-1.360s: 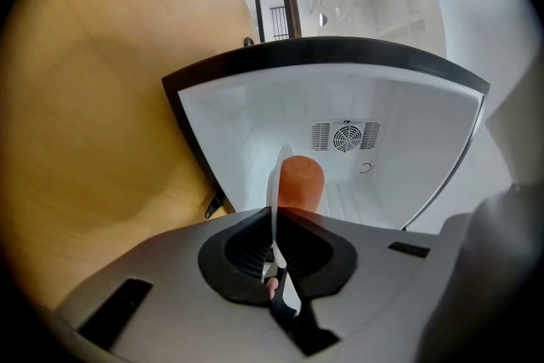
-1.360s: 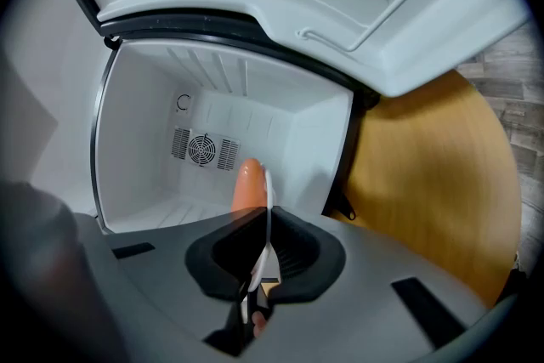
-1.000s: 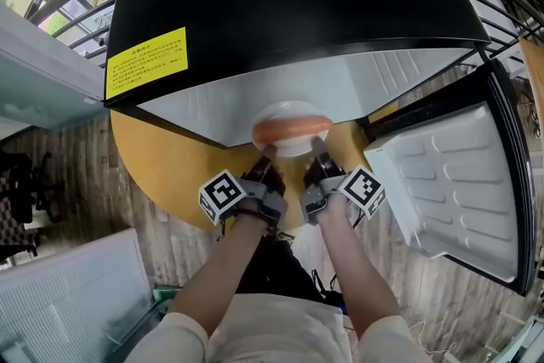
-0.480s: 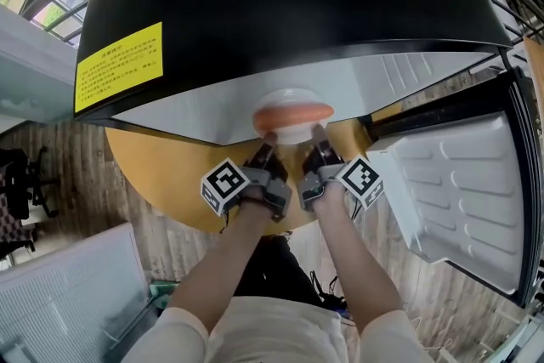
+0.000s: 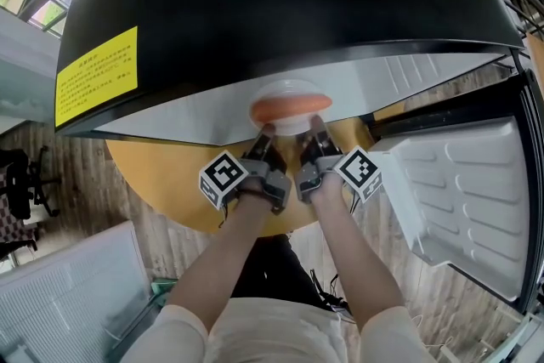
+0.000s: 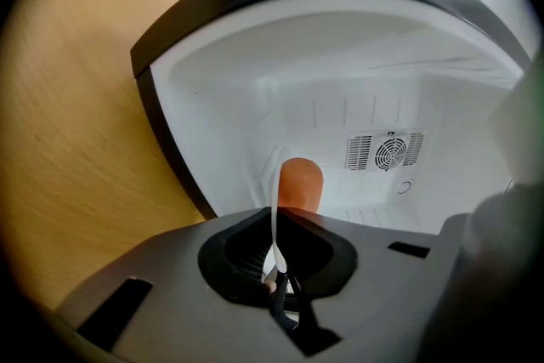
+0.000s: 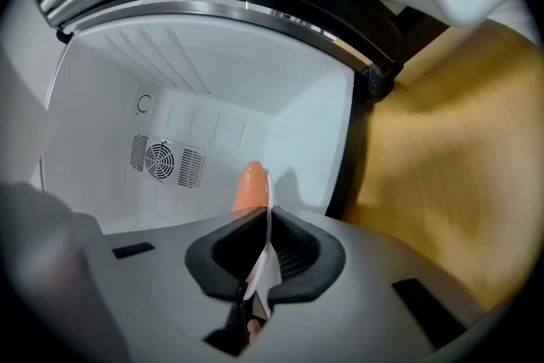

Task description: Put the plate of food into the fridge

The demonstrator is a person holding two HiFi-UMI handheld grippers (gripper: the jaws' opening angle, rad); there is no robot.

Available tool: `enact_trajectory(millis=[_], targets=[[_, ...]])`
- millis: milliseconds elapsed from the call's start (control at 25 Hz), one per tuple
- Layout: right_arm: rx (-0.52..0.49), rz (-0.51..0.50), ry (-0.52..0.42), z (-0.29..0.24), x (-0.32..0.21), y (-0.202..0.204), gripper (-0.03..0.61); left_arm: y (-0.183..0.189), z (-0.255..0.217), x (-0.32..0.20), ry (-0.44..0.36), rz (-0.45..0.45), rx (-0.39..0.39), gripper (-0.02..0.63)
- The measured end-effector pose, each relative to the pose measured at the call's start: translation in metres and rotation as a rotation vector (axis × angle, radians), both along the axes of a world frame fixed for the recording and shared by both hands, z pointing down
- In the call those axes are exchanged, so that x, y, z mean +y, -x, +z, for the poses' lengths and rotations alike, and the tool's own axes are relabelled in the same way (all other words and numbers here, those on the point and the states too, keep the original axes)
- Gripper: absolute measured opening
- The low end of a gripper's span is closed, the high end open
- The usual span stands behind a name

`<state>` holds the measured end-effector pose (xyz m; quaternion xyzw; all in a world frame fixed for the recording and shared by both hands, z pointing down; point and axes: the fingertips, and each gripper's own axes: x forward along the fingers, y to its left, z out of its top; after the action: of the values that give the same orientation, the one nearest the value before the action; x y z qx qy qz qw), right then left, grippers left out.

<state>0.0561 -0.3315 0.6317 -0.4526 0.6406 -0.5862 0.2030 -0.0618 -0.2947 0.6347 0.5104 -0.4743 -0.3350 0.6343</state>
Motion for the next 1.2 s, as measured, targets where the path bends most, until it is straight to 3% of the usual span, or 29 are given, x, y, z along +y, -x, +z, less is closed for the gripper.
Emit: enact_trajectory(millis=[1200], targets=[[0.051,-0.034,-0.005,0.014,-0.038,0.009,0.037,0.007,0.016,-0.033,0.042,-0.003,-0.018,0.034]])
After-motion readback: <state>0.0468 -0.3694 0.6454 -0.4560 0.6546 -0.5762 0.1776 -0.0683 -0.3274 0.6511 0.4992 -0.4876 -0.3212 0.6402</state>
